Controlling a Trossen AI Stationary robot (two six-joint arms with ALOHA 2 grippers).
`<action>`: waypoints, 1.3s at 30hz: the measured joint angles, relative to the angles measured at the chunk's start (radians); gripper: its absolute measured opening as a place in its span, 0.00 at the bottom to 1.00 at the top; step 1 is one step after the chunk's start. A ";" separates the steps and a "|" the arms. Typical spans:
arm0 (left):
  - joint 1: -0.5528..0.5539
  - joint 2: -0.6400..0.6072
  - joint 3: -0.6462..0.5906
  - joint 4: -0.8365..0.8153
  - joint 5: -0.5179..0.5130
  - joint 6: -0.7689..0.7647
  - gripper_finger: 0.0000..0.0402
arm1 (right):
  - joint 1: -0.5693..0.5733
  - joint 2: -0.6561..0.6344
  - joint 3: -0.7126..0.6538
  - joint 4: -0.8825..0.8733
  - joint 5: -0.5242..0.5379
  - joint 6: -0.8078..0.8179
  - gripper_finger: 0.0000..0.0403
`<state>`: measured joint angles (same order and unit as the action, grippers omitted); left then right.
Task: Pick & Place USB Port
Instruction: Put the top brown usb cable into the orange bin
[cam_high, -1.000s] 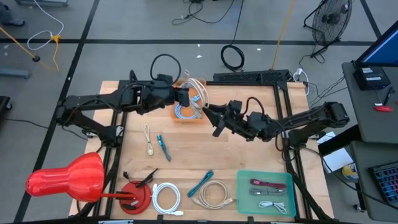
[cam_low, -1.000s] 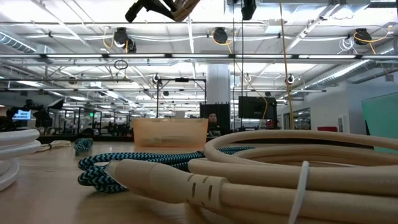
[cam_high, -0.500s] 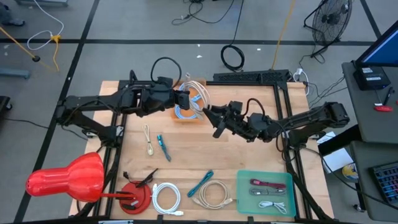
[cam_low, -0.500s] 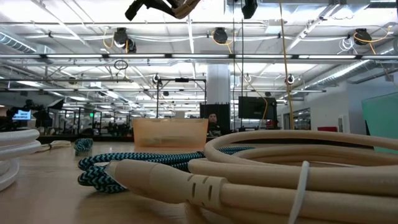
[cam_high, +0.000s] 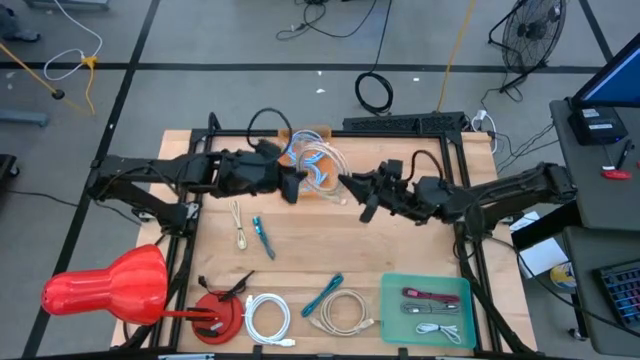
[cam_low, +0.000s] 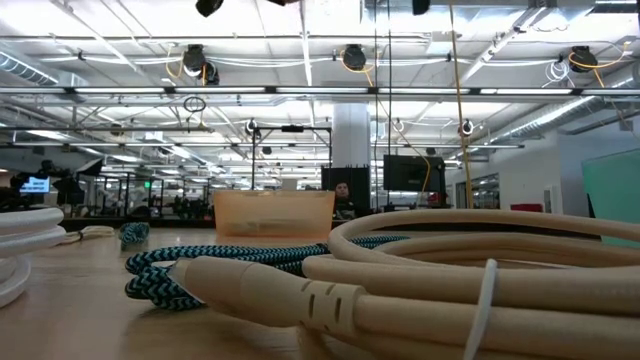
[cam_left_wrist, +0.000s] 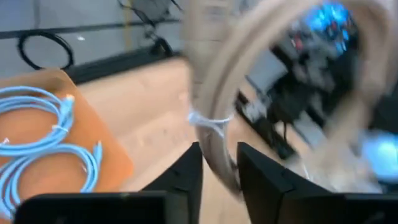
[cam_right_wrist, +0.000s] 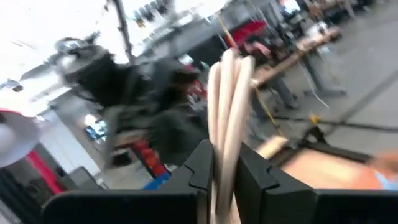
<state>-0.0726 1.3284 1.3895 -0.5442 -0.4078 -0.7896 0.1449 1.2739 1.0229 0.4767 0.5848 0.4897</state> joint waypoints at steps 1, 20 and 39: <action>-0.010 -0.013 0.000 -0.023 0.019 0.010 0.27 | -0.002 -0.022 0.000 -0.052 -0.001 0.022 0.06; 0.124 -0.167 0.002 -0.069 0.353 0.361 0.33 | -0.181 -0.284 -0.001 -0.503 -1.036 0.609 0.06; 0.316 0.196 0.001 0.285 1.367 0.228 0.33 | -0.097 -0.109 -0.001 -0.353 -1.025 0.591 0.06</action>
<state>0.2434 1.5246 1.3910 -0.2591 0.9596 -0.5618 0.0477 1.1648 1.0222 0.1240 -0.4399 1.0810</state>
